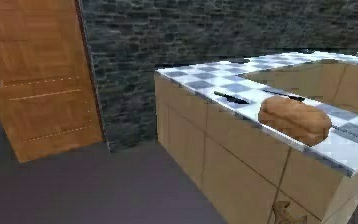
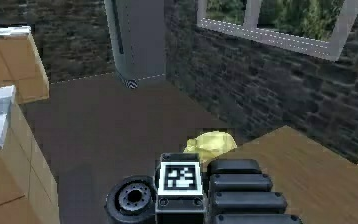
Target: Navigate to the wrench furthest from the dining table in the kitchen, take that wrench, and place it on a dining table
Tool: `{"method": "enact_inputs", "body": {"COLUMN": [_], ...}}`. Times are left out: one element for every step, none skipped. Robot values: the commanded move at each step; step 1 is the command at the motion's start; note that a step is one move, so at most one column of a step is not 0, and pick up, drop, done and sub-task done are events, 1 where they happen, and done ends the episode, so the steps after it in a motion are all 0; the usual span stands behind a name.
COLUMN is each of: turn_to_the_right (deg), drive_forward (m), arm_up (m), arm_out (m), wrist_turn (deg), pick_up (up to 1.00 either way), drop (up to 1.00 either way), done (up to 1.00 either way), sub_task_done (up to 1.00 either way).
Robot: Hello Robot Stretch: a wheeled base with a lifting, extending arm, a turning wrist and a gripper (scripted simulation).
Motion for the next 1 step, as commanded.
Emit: {"method": "enact_inputs", "body": {"turn_to_the_right": [-45.0], "drive_forward": [0.00], "arm_up": [0.00], "arm_out": [0.00], "wrist_turn": [0.0], "pick_up": [0.00], "drop": [0.00], "done": [0.00], "sub_task_done": [0.00]}}
